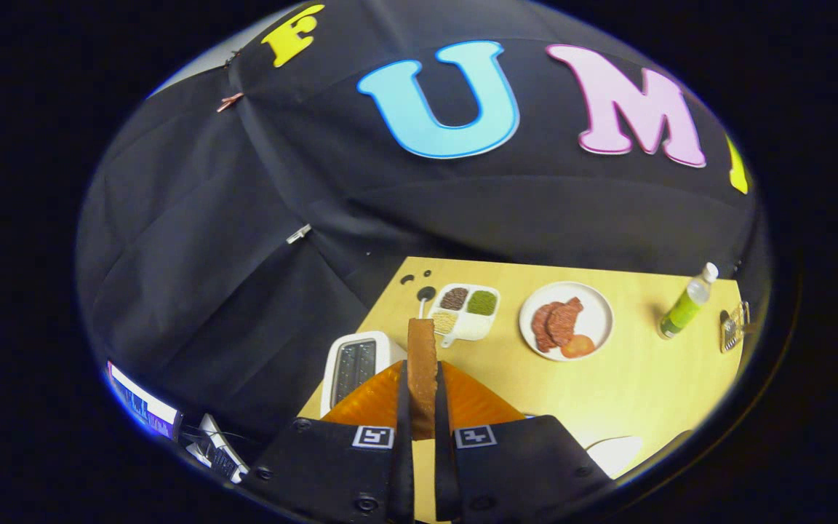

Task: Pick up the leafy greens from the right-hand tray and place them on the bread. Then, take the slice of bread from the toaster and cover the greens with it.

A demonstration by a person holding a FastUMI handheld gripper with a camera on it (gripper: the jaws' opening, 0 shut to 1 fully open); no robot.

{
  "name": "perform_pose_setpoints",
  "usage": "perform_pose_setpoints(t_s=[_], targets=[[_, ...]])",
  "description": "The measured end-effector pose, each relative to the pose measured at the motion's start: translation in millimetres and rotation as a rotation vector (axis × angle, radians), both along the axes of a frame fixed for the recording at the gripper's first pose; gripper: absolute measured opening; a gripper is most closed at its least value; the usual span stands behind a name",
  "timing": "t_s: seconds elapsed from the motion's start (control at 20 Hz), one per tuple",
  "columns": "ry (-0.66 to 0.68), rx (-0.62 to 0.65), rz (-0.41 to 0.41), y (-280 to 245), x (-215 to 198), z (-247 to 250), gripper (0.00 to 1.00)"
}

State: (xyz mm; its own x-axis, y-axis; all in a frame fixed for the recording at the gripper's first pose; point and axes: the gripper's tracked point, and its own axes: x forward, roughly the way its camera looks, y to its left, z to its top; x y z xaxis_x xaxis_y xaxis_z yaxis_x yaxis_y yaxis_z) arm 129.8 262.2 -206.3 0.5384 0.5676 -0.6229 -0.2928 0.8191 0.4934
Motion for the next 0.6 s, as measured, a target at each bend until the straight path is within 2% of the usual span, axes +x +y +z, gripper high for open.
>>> perform_pose_setpoints(t_s=[0.3,0.6], targets=[[0.142,-0.033,-0.133,-51,-55,-80,0.16],[0.27,0.021,-0.22,-40,-94,-151,0.16]])
